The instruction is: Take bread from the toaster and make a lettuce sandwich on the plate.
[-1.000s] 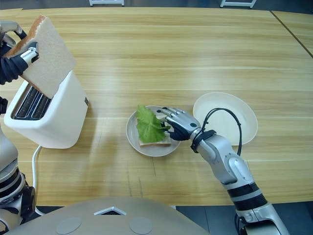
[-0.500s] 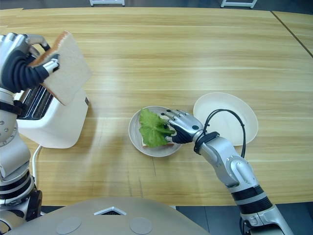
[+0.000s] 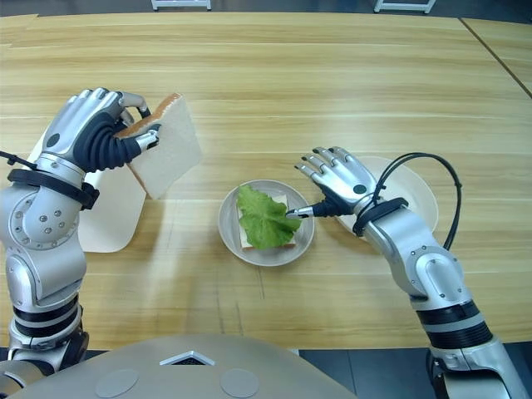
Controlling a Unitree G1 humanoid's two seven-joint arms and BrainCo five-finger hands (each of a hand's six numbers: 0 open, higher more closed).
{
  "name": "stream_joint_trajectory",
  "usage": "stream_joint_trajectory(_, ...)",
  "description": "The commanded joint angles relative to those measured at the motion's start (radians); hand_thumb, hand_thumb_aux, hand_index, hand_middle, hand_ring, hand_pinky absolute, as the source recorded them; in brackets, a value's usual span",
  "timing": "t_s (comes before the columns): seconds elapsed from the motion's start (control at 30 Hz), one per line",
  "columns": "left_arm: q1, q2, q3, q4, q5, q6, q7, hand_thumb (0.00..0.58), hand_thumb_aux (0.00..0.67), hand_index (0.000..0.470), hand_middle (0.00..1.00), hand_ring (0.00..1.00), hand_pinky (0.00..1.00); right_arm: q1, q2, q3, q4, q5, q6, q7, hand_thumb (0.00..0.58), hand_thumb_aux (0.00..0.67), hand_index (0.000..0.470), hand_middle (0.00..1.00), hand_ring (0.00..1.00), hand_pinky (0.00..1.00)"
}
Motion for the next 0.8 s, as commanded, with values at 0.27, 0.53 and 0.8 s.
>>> stream_joint_trajectory(0.27, -0.001, -0.217, -0.18, 0.239, -0.314, 0.06, -0.041, 0.58, 0.67, 0.47, 1.0, 1.0, 1.0, 0.099, 0.0, -0.255, -0.092, 0.645, -0.159, 0.091, 0.0, 0.0, 0.0, 0.0, 0.0, 0.0)
stream_joint_trajectory(0.53, -0.057, -0.263, -0.172, 0.464, -0.639, 0.064, -0.055, 0.58, 0.67, 0.47, 1.0, 1.0, 1.0, 0.278, -0.016, -0.189, -0.256, 0.99, -0.168, 0.348, 0.0, 0.0, 0.0, 0.0, 0.0, 0.0)
stream_joint_trajectory(0.8, -0.158, -0.237, -0.25, 0.655, -0.652, -0.042, 0.018, 0.58, 0.67, 0.47, 1.0, 1.0, 1.0, 0.32, -0.015, -0.174, -0.208, 0.903, -0.211, 0.405, 0.0, 0.0, 0.0, 0.0, 0.0, 0.0)
